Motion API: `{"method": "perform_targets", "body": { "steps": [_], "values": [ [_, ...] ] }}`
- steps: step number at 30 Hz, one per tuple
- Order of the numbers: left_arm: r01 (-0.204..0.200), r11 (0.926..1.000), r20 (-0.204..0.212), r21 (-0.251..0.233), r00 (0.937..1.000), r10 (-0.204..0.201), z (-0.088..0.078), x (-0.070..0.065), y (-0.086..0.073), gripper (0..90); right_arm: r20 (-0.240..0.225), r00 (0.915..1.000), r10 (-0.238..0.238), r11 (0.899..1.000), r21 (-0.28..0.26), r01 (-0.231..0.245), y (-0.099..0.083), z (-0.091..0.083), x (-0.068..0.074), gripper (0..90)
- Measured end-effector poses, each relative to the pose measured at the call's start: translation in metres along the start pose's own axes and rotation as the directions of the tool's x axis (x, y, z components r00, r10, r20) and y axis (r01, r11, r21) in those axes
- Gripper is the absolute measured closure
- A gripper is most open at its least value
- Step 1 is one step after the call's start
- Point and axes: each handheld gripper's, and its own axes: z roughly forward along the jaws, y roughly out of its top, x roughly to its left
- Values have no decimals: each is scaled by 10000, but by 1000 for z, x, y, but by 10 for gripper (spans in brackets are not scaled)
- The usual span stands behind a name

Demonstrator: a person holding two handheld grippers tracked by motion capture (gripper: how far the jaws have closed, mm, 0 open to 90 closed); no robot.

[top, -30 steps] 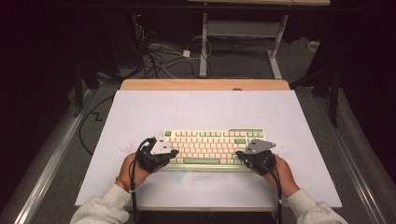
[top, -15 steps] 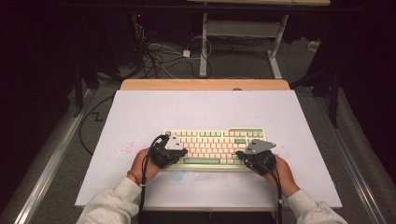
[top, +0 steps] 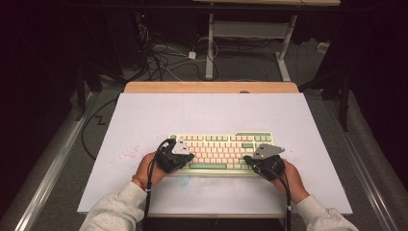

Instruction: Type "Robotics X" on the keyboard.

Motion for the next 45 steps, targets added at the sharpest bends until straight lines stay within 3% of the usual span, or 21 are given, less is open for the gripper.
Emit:
{"method": "perform_targets", "body": {
  "steps": [11, 34, 39, 45],
  "values": [
    [-241, 9994, -118, 259, 9996, 244, 1, -2, 0, 870, 27, 10000, -32, 10000, 15, 32, 0, 0, 0, 900],
    [-267, 9983, -439, -523, 9987, 245, -14, -2, 3, 867, 161, 9998, -124, 9999, 51, 123, 2, -3, 0, 874],
    [-425, 9952, -697, -881, 9969, 364, -18, -3, 3, 846, 273, 9995, 146, 9984, -555, -131, 5, -11, -4, 841],
    [-484, 9908, -1116, -1264, 9932, 342, -21, -4, 2, 748, 414, 9990, 192, 9947, -1014, -149, 7, -17, -4, 752]
  ]
}}
